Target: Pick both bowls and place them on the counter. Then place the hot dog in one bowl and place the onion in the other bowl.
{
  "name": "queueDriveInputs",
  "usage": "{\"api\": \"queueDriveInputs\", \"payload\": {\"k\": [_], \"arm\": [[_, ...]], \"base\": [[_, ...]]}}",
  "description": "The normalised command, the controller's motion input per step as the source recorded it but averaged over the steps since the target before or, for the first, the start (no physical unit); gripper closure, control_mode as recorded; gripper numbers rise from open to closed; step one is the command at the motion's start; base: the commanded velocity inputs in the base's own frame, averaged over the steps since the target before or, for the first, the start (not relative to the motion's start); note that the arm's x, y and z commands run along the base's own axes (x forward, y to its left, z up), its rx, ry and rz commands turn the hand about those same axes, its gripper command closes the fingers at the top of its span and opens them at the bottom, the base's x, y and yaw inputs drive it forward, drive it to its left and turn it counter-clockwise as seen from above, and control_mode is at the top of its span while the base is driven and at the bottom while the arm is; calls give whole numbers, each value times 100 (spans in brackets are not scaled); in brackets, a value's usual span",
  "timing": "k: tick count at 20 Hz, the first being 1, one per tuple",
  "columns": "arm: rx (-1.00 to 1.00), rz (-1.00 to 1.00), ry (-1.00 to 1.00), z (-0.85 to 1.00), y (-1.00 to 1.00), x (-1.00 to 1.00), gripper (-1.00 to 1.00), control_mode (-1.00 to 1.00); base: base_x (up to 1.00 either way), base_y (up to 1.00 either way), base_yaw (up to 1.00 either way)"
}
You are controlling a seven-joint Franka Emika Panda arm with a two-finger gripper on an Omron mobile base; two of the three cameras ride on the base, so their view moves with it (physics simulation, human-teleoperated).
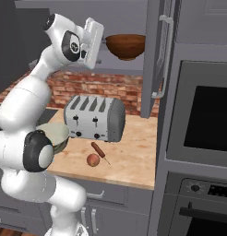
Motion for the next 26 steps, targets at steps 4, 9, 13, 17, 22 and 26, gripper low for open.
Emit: {"api": "queueDriveInputs", "payload": {"k": [4, 9, 13, 17, 22, 26], "arm": [[0, 0, 0, 0, -4, 60, -100, -100], [0, 0, 0, -1, -2, 52, -100, -100], [0, -1, 0, 0, -2, 53, -100, -100], [0, -2, 0, -4, -6, 51, -100, -100], [0, -2, 0, -8, -8, 32, -100, -100], [0, -3, 0, -10, -9, 17, -100, -100]], "base": [[0, 0, 0], [0, 0, 0], [0, 0, 0], [0, 0, 0], [0, 0, 0], [0, 0, 0]]}}
